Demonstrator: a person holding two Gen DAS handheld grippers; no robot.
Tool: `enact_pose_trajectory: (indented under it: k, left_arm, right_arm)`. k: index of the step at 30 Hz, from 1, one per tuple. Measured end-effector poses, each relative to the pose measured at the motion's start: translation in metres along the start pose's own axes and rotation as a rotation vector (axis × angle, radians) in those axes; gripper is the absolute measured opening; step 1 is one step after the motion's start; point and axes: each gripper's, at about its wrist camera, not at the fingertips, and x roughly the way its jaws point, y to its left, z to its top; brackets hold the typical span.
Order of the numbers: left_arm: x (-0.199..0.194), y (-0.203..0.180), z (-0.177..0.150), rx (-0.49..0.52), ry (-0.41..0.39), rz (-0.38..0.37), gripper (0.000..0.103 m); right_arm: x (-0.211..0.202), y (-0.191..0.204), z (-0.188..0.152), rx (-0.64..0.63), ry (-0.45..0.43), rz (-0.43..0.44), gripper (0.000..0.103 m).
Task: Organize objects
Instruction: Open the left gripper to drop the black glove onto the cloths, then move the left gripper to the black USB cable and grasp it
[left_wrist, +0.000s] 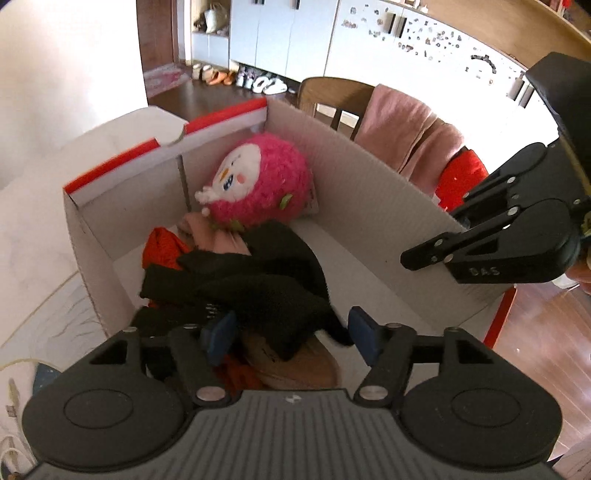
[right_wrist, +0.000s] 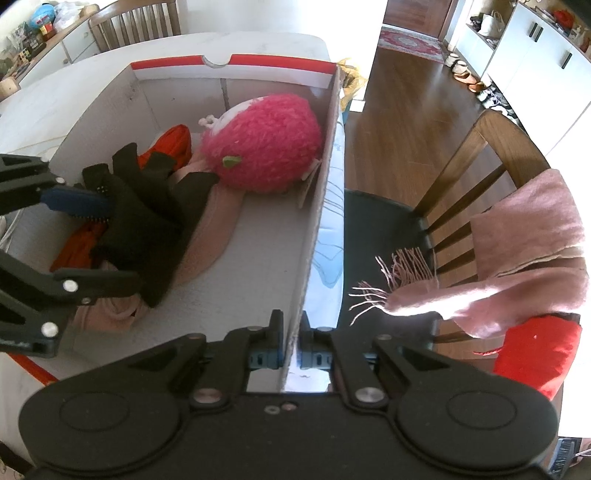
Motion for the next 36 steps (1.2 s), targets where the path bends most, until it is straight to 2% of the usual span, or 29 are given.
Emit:
enact_pose_trajectory:
  k: [12, 20, 25, 27, 29, 36]
  left_arm:
    - [-0.052, 0.003, -0.008, -0.063, -0.101, 0.006, 0.069]
    - [-0.093, 0.019, -0.03, -0.157, -0.167, 0.081, 0.069]
    - [-0.115, 0.034, -0.055, -0.224, -0.184, 0.12, 0.069]
    - [-0.123, 0.04, -0.067, -0.244, -0.186, 0.14, 0.073]
    - [-0.133, 0.048, -0.083, -0.272, -0.199, 0.158, 0.078]
    - [-0.158, 0.085, -0.141, -0.399, -0.189, 0.254, 0.08]
  right_arm:
    - [-0.001, 0.002, 0.0, -0.019, 0.003, -0.006, 0.006]
    - [-0.001, 0.003, 0.001, -0.018, 0.003, -0.006, 0.006]
    - [-0.002, 0.003, 0.001, -0.022, 0.005, -0.006, 0.006]
    - [-0.002, 0.003, 0.001, -0.022, 0.004, -0.006, 0.006]
    - [-0.002, 0.002, 0.001, -0.017, 0.004, -0.005, 0.006]
    - [-0.004, 0.003, 0.0, -0.013, 0.008, -0.005, 0.006]
